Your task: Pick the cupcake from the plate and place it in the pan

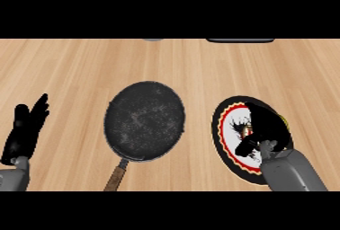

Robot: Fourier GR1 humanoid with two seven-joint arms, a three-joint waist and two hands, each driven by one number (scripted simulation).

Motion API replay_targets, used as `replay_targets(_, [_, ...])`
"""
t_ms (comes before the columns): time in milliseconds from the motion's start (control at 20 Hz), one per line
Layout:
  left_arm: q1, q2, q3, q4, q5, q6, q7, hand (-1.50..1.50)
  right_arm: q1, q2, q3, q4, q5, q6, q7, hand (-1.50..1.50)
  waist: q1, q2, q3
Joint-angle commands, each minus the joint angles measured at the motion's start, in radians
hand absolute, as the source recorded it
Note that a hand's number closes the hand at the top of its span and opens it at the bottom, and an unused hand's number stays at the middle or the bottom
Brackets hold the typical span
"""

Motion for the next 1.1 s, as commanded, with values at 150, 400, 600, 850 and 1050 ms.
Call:
replay_targets(150, [-0.016,0.004,0.049,0.048,-0.013,-0.037,-0.039,0.00,0.040,-0.034,0.035,0.042,0.139,-0.019,-0.079,1.50,-0.003,0.001,0.001])
replay_targets(400, [0.043,-0.070,0.016,-0.056,-0.083,0.018,0.018,0.00,-0.016,-0.003,-0.012,0.023,0.186,0.040,-0.067,1.50,0.000,0.000,0.001])
replay_targets(600, [-0.053,-0.022,0.063,0.059,-0.042,-0.065,-0.020,0.00,0.079,-0.058,0.016,-0.025,0.154,0.024,-0.252,1.50,-0.006,0.001,0.001])
replay_targets(850, [-0.004,-0.021,0.079,0.029,-0.042,-0.036,-0.011,0.00,0.347,-0.186,0.208,-0.334,0.154,0.041,-0.441,1.50,-0.036,-0.006,0.001])
replay_targets(1050, [-0.022,-0.044,0.068,0.019,-0.062,-0.025,0.011,0.00,0.416,-0.260,0.102,-0.509,0.119,0.022,-0.484,1.50,-0.020,-0.002,0.001])
